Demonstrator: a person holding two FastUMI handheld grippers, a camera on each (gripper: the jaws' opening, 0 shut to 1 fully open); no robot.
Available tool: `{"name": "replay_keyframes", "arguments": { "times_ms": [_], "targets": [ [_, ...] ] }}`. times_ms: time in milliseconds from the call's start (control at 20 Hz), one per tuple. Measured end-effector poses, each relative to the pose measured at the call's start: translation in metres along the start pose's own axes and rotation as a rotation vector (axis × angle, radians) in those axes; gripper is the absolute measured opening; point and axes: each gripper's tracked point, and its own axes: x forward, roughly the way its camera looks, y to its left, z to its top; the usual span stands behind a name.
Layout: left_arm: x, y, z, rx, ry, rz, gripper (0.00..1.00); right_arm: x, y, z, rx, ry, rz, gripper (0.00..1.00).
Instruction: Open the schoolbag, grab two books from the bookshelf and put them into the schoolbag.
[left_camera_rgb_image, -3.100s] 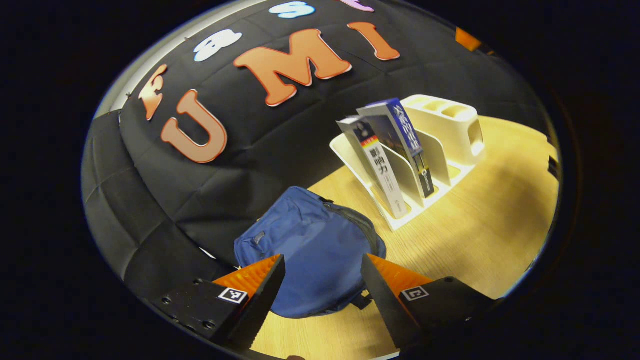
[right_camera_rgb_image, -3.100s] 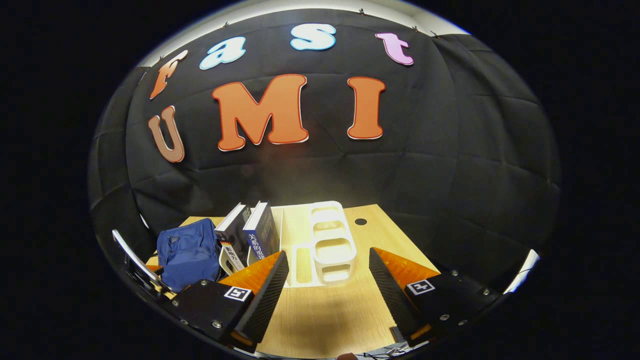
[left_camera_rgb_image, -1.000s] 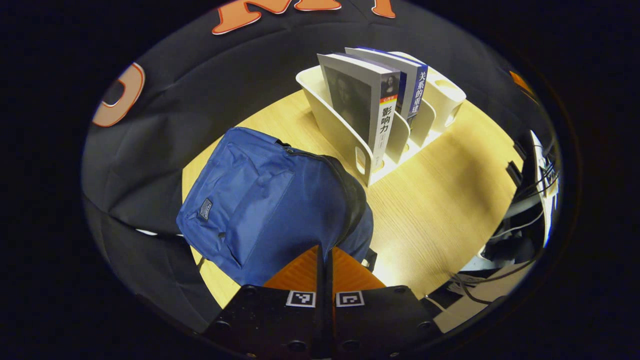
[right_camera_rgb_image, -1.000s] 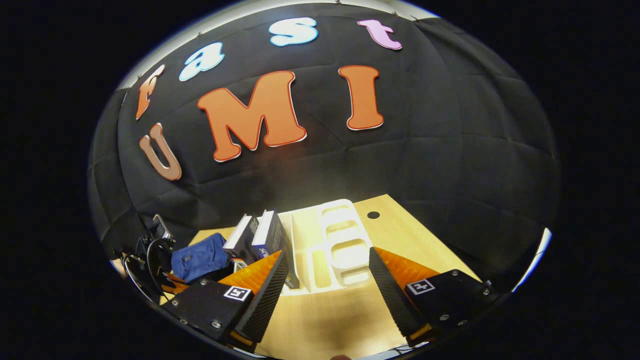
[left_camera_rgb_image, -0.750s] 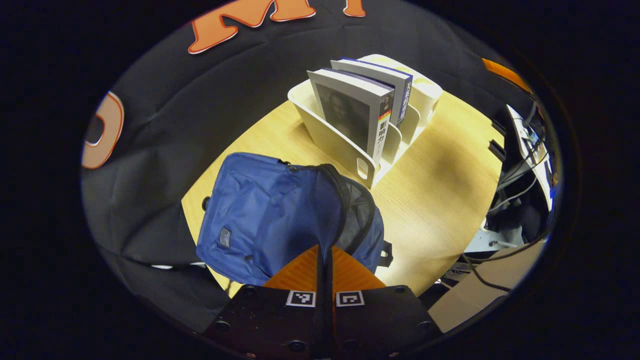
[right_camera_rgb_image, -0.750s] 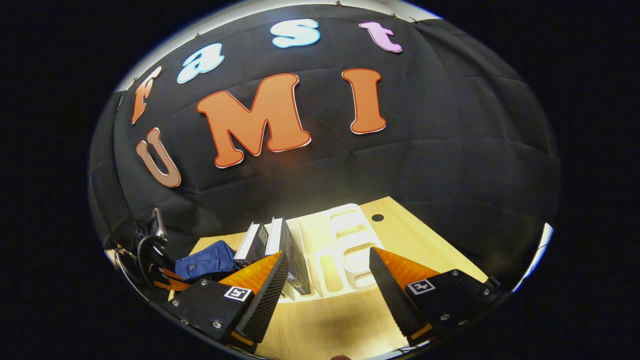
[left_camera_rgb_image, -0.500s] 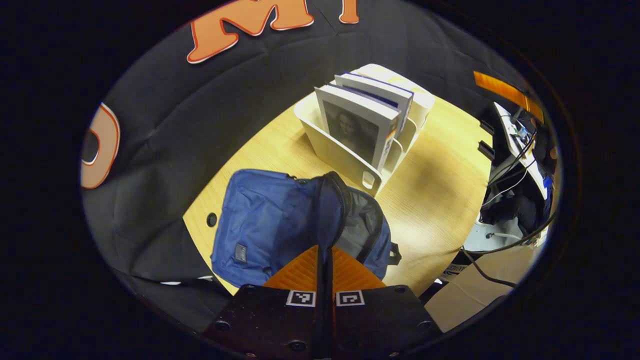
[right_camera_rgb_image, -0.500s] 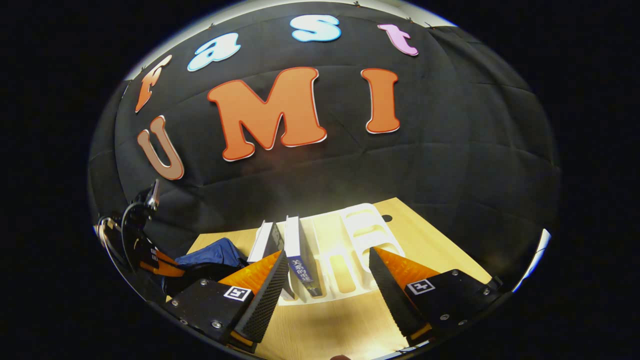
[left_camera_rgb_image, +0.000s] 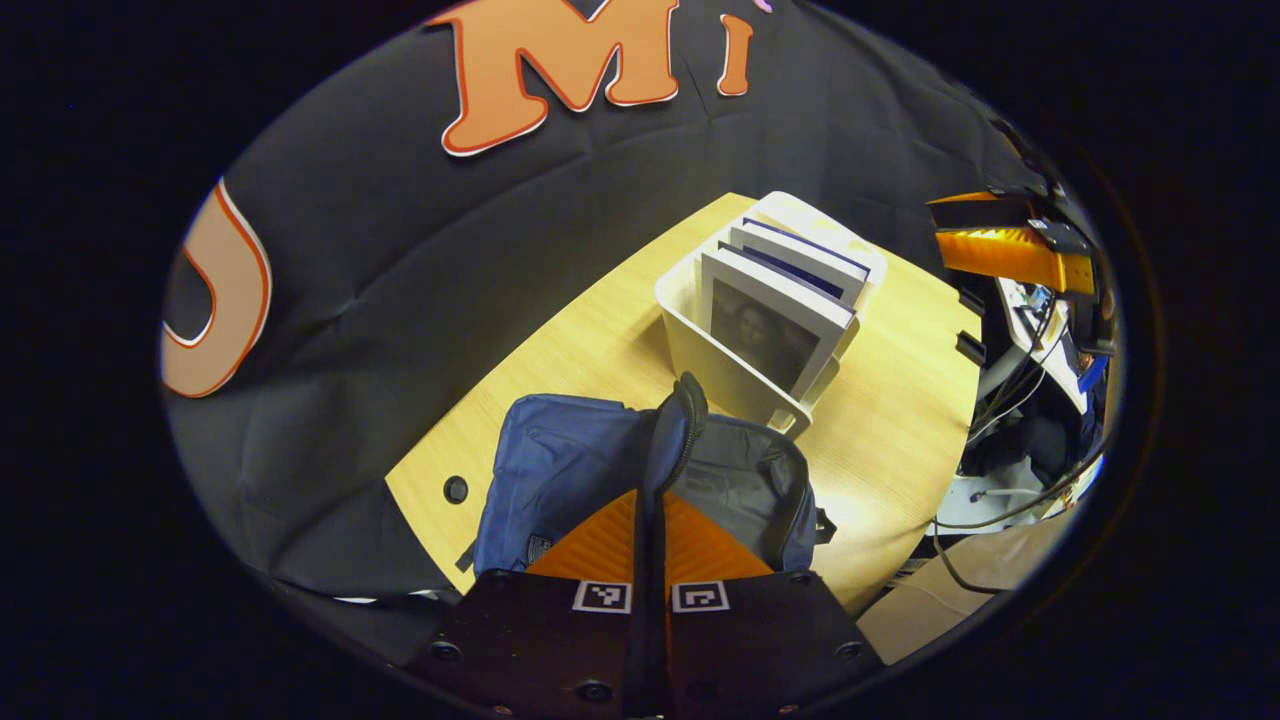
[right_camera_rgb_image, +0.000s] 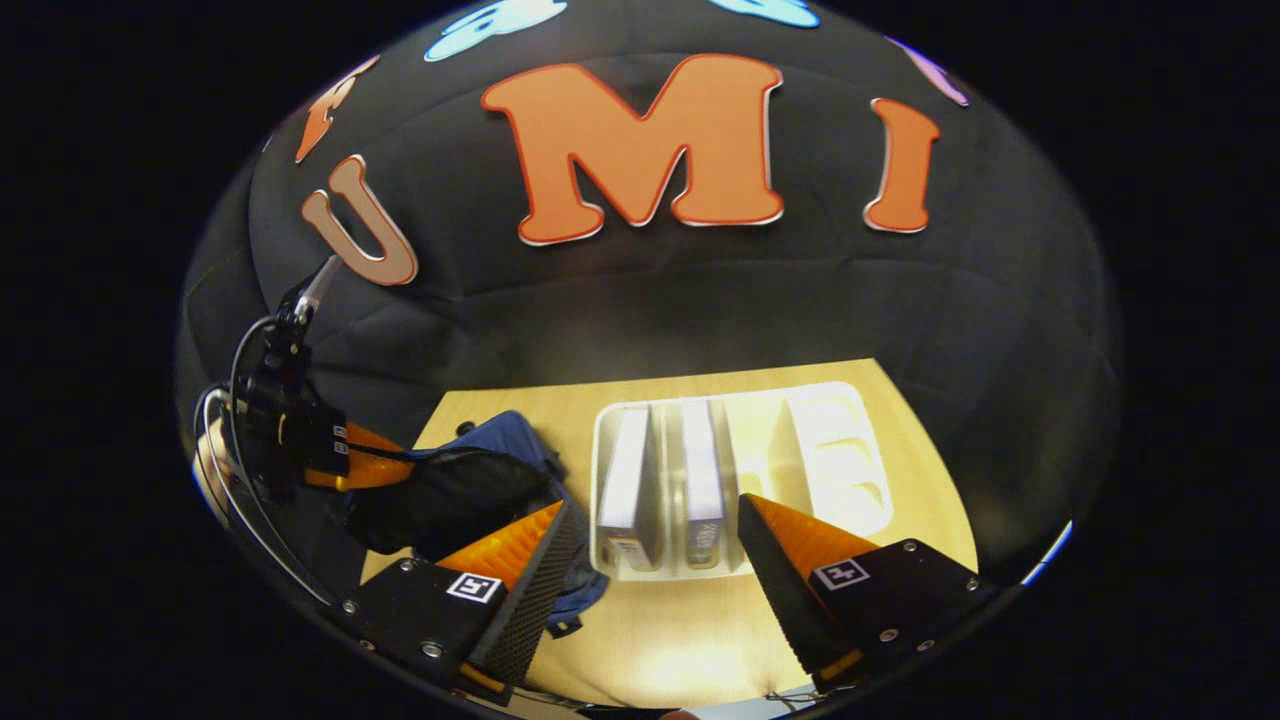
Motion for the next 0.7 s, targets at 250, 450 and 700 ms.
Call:
{"name": "replay_keyframes", "arguments": {
  "times_ms": [250, 450, 700],
  "targets": [
    [0.009, 0.011, -0.005, -0.035, -0.044, -0.055, 0.01, 0.059, 0.024, 0.021, 0.160, 0.203, 0.057, 0.97],
    [0.012, 0.020, -0.008, -0.059, -0.071, -0.072, 0.01, 0.104, 0.018, -0.004, 0.094, 0.383, -0.016, 0.98],
    [0.019, 0.022, -0.014, -0.068, -0.071, -0.105, 0.01, 0.137, 0.012, -0.021, 0.069, 0.490, -0.076, 0.98]
  ]
}}
